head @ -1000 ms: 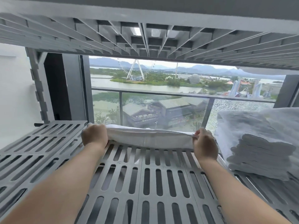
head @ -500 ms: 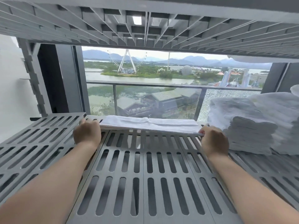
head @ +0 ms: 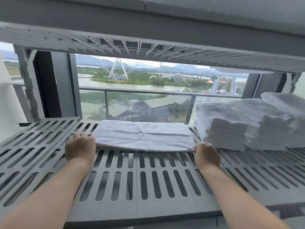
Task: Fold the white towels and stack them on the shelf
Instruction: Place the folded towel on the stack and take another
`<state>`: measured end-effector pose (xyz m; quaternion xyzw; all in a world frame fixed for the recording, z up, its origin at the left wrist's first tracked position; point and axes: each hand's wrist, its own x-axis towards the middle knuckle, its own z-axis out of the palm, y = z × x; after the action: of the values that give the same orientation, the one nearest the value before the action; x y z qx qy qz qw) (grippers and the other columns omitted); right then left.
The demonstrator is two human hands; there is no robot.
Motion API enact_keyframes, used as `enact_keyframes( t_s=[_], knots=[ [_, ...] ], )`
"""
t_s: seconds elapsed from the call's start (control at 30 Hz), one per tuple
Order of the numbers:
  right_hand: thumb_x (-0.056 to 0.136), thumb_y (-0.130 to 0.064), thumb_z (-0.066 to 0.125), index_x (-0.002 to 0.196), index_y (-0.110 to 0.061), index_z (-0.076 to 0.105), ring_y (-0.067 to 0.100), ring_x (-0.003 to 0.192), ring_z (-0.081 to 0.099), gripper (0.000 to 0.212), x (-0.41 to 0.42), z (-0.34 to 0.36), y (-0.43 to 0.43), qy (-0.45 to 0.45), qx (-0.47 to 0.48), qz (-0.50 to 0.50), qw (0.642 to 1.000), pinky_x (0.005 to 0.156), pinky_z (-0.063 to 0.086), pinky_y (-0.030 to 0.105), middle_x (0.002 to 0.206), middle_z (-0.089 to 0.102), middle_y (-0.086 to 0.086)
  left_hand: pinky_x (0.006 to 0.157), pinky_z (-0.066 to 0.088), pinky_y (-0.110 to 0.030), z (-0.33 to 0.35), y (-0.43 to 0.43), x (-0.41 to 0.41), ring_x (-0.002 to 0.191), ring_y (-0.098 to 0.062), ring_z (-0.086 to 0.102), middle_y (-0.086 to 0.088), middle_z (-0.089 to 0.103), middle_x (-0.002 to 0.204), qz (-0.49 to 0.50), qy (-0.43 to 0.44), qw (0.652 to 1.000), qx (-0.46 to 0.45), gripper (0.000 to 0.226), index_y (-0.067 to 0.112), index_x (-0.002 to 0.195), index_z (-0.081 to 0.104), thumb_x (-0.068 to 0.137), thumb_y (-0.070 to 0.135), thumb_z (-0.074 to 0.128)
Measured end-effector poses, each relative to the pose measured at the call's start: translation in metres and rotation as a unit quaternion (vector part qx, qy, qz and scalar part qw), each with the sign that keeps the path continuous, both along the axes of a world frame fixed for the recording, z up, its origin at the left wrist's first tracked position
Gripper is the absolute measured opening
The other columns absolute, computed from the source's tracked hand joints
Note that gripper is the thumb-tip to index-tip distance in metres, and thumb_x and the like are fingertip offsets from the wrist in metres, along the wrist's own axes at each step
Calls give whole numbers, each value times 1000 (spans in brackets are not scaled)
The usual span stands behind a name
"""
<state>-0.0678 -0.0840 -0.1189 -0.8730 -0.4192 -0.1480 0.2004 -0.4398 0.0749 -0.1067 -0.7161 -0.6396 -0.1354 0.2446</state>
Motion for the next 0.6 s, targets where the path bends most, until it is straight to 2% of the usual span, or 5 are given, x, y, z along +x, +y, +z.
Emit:
enact_keyframes(
  t_s=[0.07, 0.23, 0.37, 0.53, 0.6],
  knots=[
    [79, 5, 53, 87, -20, 73, 26, 94, 65, 33, -3, -2, -10, -7, 8, 7, 1000, 68, 50, 30, 91, 68, 6, 77, 46, -32, -1, -12, 0, 101, -21, 57, 2, 69, 104, 16, 3, 1000, -7, 39, 24, 99, 70, 86, 4, 40],
    [82, 2, 49, 90, -22, 72, 24, 77, 61, 34, -9, -5, -45, -13, 19, 28, 999, 59, 38, 27, 84, 69, 0, 73, 47, -34, -3, -50, -3, 96, -25, 58, -5, 68, 104, 55, -18, 998, -38, 36, 18, 98, 72, 86, 5, 41],
    [84, 2, 50, 90, -20, 71, 22, 71, 57, 32, -13, -9, -82, -10, 37, 42, 998, 58, 37, 26, 79, 68, 1, 68, 47, -36, -7, -80, -12, 98, -28, 59, -11, 66, 107, 61, -47, 997, -24, 39, 15, 106, 68, 89, 6, 34],
    [86, 9, 49, 97, -15, 73, 23, 90, 64, 36, -25, -14, -120, -8, 61, 66, 996, 70, 52, 29, 93, 69, 7, 83, 50, -40, -10, -120, -21, 112, -31, 54, -14, 62, 123, 80, -39, 995, -34, 43, 15, 120, 59, 89, 11, 29],
    [87, 9, 49, 96, -15, 75, 23, 91, 64, 36, -31, -15, -134, -20, 69, 52, 996, 68, 55, 32, 93, 70, 6, 86, 49, -41, -10, -135, -25, 116, -33, 53, -15, 60, 127, 90, -36, 994, -42, 45, 13, 123, 59, 91, 12, 28]
  ],
)
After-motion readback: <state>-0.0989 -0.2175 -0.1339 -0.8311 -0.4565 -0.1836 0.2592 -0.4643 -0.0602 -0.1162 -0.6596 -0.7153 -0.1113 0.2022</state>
